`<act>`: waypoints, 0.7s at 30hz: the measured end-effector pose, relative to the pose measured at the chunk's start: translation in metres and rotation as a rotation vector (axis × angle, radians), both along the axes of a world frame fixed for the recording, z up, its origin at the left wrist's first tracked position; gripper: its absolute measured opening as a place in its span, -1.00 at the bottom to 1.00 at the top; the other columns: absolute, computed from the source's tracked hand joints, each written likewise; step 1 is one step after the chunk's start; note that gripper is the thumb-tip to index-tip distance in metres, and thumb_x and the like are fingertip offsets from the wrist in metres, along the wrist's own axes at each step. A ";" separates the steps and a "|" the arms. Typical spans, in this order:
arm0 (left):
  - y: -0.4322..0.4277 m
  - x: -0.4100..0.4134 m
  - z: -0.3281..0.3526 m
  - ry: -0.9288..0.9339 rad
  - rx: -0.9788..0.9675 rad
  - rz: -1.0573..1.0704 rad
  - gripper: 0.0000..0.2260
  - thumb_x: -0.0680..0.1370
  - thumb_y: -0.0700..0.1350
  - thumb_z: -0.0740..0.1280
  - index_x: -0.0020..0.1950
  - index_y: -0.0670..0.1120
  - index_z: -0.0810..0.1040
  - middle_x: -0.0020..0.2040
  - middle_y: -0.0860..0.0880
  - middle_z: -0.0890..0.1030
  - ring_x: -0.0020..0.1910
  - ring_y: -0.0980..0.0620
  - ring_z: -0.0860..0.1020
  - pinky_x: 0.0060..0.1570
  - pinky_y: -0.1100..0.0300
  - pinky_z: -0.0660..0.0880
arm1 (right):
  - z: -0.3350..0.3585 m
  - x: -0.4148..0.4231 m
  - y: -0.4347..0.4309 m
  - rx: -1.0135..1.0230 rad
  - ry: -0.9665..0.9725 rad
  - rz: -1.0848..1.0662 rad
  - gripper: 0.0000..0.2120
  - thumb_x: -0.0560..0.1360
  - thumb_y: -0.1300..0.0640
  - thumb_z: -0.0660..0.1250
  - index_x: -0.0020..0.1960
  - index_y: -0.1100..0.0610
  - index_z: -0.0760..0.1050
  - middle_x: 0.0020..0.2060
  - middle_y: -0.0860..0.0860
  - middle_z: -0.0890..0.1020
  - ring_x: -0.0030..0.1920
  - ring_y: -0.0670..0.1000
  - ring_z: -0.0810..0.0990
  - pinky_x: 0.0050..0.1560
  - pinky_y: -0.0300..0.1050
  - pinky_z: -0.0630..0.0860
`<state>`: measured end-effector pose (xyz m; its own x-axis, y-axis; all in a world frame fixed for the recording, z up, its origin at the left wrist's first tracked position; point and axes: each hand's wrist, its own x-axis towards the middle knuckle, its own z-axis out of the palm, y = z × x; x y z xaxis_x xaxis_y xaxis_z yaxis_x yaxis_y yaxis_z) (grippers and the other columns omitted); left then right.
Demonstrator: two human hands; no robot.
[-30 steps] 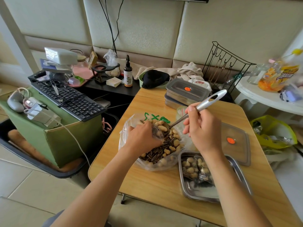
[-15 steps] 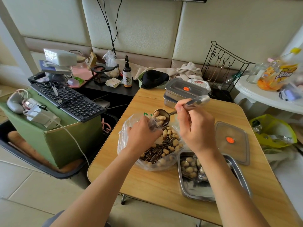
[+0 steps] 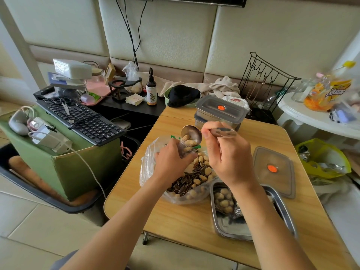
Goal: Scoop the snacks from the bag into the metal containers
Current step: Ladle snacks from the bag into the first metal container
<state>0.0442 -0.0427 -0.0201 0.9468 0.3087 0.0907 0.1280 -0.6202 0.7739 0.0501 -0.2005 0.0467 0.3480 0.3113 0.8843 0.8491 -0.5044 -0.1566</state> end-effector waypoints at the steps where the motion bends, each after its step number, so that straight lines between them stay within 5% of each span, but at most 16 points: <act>1: 0.000 0.000 0.000 -0.007 -0.002 0.000 -0.55 0.49 0.24 0.48 0.11 -0.03 0.41 -0.17 0.14 0.51 -0.16 0.05 0.51 0.15 -0.14 0.51 | 0.001 0.000 0.000 0.008 0.001 0.004 -0.62 0.76 0.12 0.13 -0.02 0.31 0.61 -0.12 0.08 0.68 -0.22 -0.22 0.36 -0.14 -0.49 0.32; 8: 0.000 0.001 0.002 -0.012 -0.020 -0.005 -0.56 0.50 0.20 0.48 0.14 -0.05 0.41 -0.15 0.15 0.51 -0.09 -0.01 0.55 0.17 -0.16 0.52 | -0.002 0.000 0.001 0.030 -0.067 -0.005 -0.70 0.68 0.22 0.24 -0.16 0.31 0.58 -0.21 0.09 0.68 -0.23 -0.23 0.29 -0.16 -0.61 0.28; 12: 0.000 0.001 0.003 0.001 -0.028 -0.012 -0.57 0.52 0.19 0.48 0.16 -0.04 0.41 -0.14 0.18 0.52 -0.06 0.00 0.57 0.19 -0.15 0.52 | -0.004 0.002 -0.002 0.076 -0.055 -0.040 -0.65 0.73 0.18 0.17 -0.08 0.32 0.62 -0.17 0.10 0.69 -0.31 -0.07 0.51 -0.24 -0.35 0.45; 18: -0.002 -0.001 0.002 -0.014 -0.020 -0.032 -0.60 0.52 0.15 0.49 0.10 -0.07 0.41 -0.20 0.22 0.52 -0.10 0.06 0.58 0.18 -0.17 0.52 | -0.003 0.000 -0.001 0.061 -0.049 -0.019 -0.75 0.65 0.26 0.26 -0.13 0.35 0.60 -0.22 0.09 0.68 -0.26 -0.22 0.34 -0.21 -0.56 0.29; 21: -0.001 -0.002 0.003 -0.015 -0.013 -0.046 -0.63 0.53 0.14 0.48 0.10 -0.04 0.40 -0.17 0.25 0.51 -0.04 0.06 0.59 0.21 -0.15 0.52 | -0.007 0.005 -0.007 0.132 0.034 -0.076 -0.73 0.67 0.22 0.25 -0.08 0.34 0.63 -0.29 0.06 0.67 -0.38 -0.15 0.46 -0.30 -0.52 0.33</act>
